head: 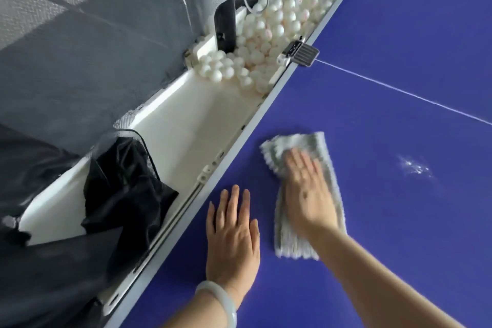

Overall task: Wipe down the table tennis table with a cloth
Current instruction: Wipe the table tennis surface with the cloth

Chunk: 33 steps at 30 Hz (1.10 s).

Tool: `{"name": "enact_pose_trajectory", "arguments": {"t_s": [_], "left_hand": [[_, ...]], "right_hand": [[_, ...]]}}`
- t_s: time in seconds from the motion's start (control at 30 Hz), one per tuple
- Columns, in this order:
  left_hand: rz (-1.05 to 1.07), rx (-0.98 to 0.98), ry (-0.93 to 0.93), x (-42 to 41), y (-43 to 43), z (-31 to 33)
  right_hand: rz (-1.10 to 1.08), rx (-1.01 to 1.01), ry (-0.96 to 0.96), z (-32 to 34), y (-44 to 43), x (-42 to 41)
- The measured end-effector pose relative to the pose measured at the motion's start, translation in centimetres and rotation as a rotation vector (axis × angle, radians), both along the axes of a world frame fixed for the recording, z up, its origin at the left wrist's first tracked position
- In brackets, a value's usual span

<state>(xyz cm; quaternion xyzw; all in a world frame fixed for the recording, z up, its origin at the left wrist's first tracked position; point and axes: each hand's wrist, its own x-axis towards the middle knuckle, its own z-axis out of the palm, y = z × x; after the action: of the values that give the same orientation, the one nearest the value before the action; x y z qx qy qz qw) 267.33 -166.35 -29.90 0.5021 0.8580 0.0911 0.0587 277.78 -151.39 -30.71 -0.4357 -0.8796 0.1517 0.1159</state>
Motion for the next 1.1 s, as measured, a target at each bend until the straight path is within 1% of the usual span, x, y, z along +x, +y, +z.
{"name": "enact_pose_trajectory", "arguments": {"t_s": [0.07,0.1,0.13,0.17,0.27,0.3,0.33,0.37,0.47,0.53,0.63,0.77,0.83,0.9,0.97,1.03,1.07,1.1], "left_hand": [[-0.007,0.062,-0.027,-0.2,-0.1,0.1],[-0.003,0.096,-0.03,-0.4,-0.1,0.0],[-0.002,0.123,-0.032,-0.6,0.0,-0.2],[-0.02,0.141,-0.037,-0.8,0.2,-0.2],[-0.242,0.163,-0.039,-2.0,2.9,-0.1],[-0.285,0.159,-0.024,-2.7,4.6,0.1],[-0.292,0.154,-0.001,-3.5,6.7,0.2],[-0.256,0.146,0.011,-4.3,8.8,0.3],[-0.117,0.037,-0.029,-6.4,12.8,0.4],[-0.052,0.011,-0.053,-7.0,13.4,-0.3],[-0.048,0.073,-0.091,-7.1,13.2,-0.6],[-0.029,0.122,-0.085,-7.2,13.3,-0.1],[-0.021,0.093,-0.127,-7.1,13.2,-0.4],[-0.026,0.067,-0.115,-7.0,13.2,-0.6],[-0.018,0.048,-0.09,-6.7,13.3,-0.4],[-0.014,0.052,-0.075,-6.6,13.4,-0.3],[-0.019,0.054,-0.056,-6.6,13.4,-0.3],[-0.029,0.057,-0.041,-6.8,13.4,-0.4]], "right_hand": [[0.292,0.035,-0.036,-0.1,-2.9,1.1],[0.36,0.022,-0.042,-0.2,-3.4,2.0],[0.377,0.013,-0.041,-0.3,-3.5,2.9],[0.367,0.016,-0.038,-0.3,-3.4,3.5],[0.271,0.024,-0.024,0.0,-3.2,3.6],[0.224,0.025,-0.023,0.1,-3.1,3.4],[0.175,0.021,-0.024,0.1,-3.0,3.2],[0.132,0.012,-0.025,0.1,-2.7,3.1],[0.08,0.016,-0.012,0.0,-2.0,2.8],[0.102,0.029,-0.027,0.0,-1.2,2.2],[0.198,-0.003,-0.074,0.3,1.6,-0.3],[0.382,-0.022,-0.102,0.2,7.1,-6.2],[0.425,-0.006,-0.123,0.0,10.7,-8.0],[0.324,0.021,-0.148,-0.1,14.4,-9.2],[0.143,0.02,-0.167,0.2,17.3,-10.5],[0.026,-0.021,-0.138,0.3,17.4,-11.5],[0.01,-0.031,-0.119,0.3,16.4,-11.7],[0.04,-0.022,-0.106,0.1,14.9,-11.5]]}}
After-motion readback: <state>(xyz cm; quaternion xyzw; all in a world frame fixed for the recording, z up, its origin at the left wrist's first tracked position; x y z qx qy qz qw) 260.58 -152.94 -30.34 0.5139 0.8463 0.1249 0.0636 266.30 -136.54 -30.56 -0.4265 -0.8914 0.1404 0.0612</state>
